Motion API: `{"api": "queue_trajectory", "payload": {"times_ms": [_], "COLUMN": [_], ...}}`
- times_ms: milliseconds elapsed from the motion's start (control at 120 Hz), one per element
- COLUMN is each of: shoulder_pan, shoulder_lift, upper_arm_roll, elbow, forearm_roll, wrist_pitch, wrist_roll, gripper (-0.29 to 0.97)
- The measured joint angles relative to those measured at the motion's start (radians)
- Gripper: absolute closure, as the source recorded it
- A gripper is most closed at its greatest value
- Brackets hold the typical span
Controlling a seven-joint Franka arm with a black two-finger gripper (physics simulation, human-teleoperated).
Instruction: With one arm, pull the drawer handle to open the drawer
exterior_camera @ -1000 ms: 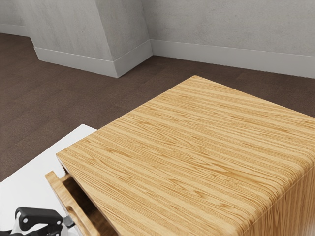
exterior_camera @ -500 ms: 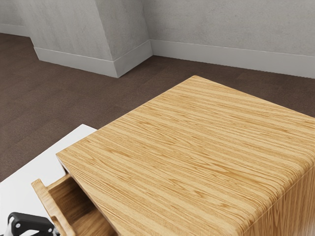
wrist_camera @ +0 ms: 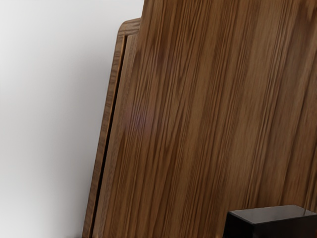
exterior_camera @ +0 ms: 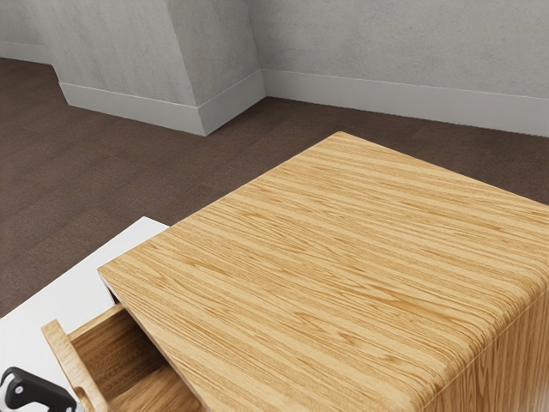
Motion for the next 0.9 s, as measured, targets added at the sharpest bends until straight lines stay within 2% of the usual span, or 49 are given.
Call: {"api": "queue_trajectory", "payload": {"times_ms": [433,900], "shoulder_pan": [-0.034,-0.113], "shoulder_lift": [-0.011,-0.030], "upper_arm_roll": [0.002,-0.010], "elbow": [-0.001,-0.003], "forearm_roll": [-0.007,-0.014], "wrist_pitch": [0.020,-0.003], "wrist_roll": [0.006,0.008], "gripper": [0.02,0.01]}}
